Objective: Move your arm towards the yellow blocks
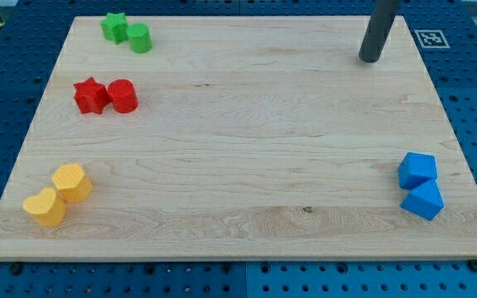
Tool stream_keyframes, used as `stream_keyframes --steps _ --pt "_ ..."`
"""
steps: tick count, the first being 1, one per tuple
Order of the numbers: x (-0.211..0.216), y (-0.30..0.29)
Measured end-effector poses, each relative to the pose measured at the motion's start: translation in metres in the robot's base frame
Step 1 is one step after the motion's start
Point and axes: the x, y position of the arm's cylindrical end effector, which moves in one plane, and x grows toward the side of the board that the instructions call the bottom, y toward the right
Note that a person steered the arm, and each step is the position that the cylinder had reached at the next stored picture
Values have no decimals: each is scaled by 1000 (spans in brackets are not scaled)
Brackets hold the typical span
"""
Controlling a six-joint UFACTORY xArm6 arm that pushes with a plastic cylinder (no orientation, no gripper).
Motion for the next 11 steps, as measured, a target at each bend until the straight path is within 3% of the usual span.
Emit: stream_keyframes --steps 1,2,4,9,11 --pt "1 -6" --pt "35 -68" --pt "152 -182" --pt "158 -194" --pt "161 -352"
